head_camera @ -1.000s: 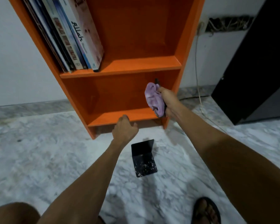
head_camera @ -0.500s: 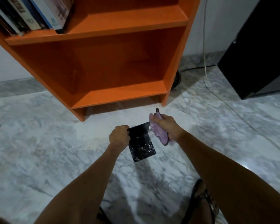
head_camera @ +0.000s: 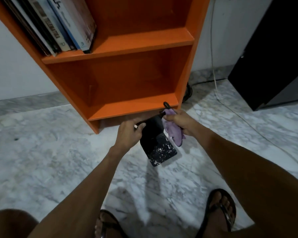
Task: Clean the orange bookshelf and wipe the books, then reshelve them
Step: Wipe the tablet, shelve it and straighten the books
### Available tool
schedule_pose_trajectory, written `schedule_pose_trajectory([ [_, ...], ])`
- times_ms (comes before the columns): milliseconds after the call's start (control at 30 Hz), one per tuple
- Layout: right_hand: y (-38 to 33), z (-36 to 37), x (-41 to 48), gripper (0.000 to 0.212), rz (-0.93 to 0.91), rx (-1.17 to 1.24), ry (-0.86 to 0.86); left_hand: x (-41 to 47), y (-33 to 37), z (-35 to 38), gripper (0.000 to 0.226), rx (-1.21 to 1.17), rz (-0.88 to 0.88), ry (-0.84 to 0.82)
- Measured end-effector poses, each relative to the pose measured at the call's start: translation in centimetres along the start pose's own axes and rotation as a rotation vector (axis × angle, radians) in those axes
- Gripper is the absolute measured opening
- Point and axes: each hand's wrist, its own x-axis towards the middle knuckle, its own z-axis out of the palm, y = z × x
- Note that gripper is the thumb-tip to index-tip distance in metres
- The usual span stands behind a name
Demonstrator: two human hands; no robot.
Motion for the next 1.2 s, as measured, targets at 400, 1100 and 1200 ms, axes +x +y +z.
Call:
schedule_pose_trajectory([
  [400, -10.7, 0.3, -6.1, 0.015, -0.033, 0.131, -0.469, -1.8, 3.9, -5.3, 0.020, 0.028, -0.072, -0.262],
  [1100, -5.0, 6.5, -10.7, 0.024, -0.816, -1.280, 0.008, -3.6, 9.0, -7.8, 0.028, -0.040, 0.027, 0.149],
  [1200, -5.3, 5.5, -11.9, 0.023, -0.856, -1.333, -0.234, -3.6, 8.4, -7.7, 0.039, -0.043, 0.001, 0.217],
])
